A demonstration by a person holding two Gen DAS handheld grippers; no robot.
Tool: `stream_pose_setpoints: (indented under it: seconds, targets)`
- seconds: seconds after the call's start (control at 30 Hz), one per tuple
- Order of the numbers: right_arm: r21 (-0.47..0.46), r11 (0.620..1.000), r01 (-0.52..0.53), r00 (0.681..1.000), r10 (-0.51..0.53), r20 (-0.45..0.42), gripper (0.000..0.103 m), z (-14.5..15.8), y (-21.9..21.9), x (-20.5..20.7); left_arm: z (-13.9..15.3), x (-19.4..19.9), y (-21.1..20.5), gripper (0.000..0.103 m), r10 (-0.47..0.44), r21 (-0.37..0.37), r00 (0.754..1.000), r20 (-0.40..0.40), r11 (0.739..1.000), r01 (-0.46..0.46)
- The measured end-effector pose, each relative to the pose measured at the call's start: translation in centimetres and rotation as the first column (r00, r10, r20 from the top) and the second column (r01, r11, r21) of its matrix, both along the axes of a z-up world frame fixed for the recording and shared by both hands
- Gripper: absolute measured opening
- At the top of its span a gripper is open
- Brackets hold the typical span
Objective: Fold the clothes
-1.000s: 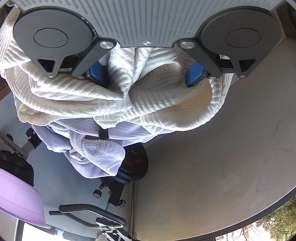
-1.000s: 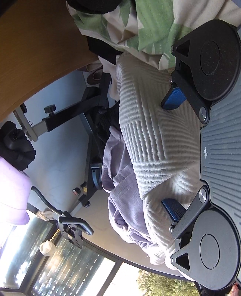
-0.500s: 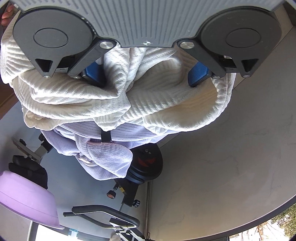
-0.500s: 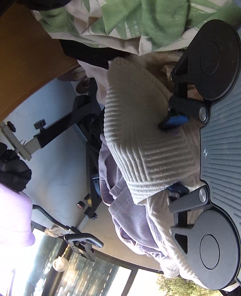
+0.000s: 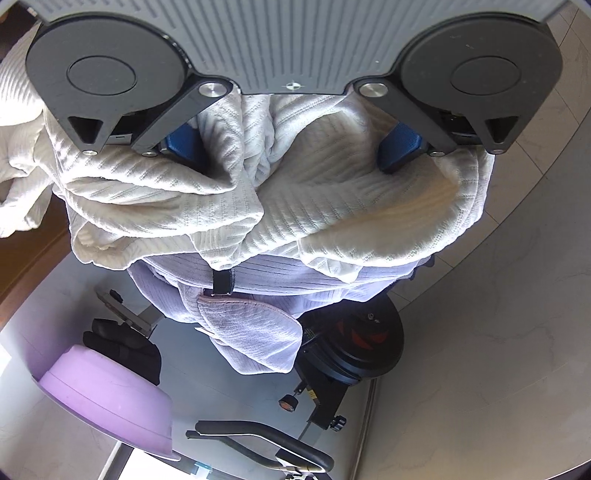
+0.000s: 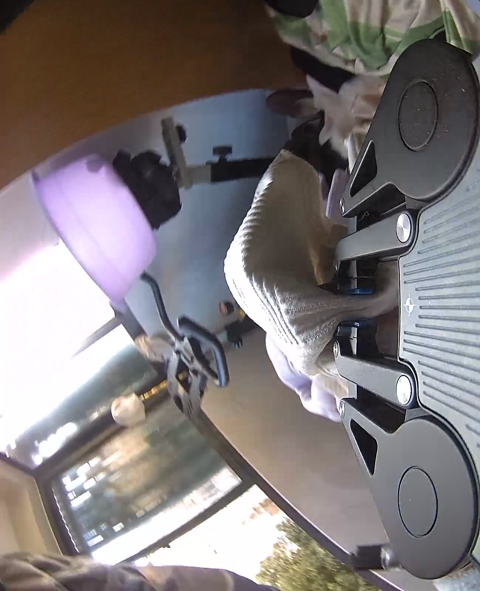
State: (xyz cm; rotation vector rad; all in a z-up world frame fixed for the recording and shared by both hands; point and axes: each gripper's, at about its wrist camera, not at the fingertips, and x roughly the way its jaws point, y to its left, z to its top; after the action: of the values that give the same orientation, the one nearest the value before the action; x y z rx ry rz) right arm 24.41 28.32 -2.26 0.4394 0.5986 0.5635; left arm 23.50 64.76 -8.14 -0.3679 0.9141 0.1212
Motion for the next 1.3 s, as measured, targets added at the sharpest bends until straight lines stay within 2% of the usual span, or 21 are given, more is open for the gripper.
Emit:
stream_pose_setpoints:
  seconds: [0.1,0.17,0.23,0.33,0.5,0.7,0.8,0.9,1.13,1.2,1.3]
  targets:
    - [-0.118,0.989,-0.094,0.995,0.097,0.016,0.011,0.6,4.5,-0.6,-0.3,0.3,0.5,0.102,-0.026,-0.025,1.0,0.001,0.999,0.026]
    - [-0.215,0.967,-0.135,0.991,0.136,-0.01,0.011,-0.1,7.8,-0.5,-0.5,0.4,0.6,0.103,-0.042,-0.032,0.999,0.001,0.999,0.042]
    - [-0.274,0.949,-0.154,0.988,0.144,-0.057,0.012,-1.4,9.9,0.1,-0.6,0.4,0.7,0.103,-0.058,-0.035,0.998,0.003,0.998,0.058]
    - [-0.328,0.931,-0.16,0.986,0.137,-0.092,0.012,-2.7,11.5,1.2,-0.7,0.3,0.9,0.103,-0.079,-0.043,0.997,0.009,0.996,0.079]
    - [-0.399,0.888,-0.231,0.973,0.208,-0.101,0.015,-3.1,13.1,2.0,0.0,-0.4,1.8,0.102,-0.107,-0.078,0.994,0.033,0.991,0.109]
    - [-0.399,0.882,-0.251,0.968,0.223,-0.115,0.016,-3.9,13.3,2.7,2.6,-6.4,3.6,0.102,-0.096,-0.108,0.98,0.174,0.987,0.116]
    - [-0.399,0.88,-0.259,0.966,0.234,-0.11,0.016,-3.9,13.1,2.5,2.0,-10.1,4.6,0.102,-0.046,-0.159,0.977,0.208,0.984,0.08]
    - [-0.394,0.878,-0.27,0.963,0.245,-0.114,0.016,-3.9,12.8,2.6,0.4,-12.1,4.5,0.102,-0.024,-0.178,0.979,0.203,0.982,0.061]
    - [-0.412,0.866,-0.283,0.959,0.258,-0.118,0.016,-3.8,13.0,2.6,-1.2,-12.9,4.8,0.102,0.02,-0.121,0.967,0.253,0.993,0.011]
    - [-0.415,0.864,-0.286,0.958,0.261,-0.117,0.016,-3.8,13.0,2.6,-2.6,-11.9,5.2,0.102,0.023,-0.149,0.972,0.232,0.989,0.012]
    - [-0.418,0.862,-0.286,0.958,0.261,-0.116,0.016,-3.8,13.1,2.6,-4.4,-10.0,5.6,0.102,0.025,-0.244,0.979,0.203,0.969,0.026]
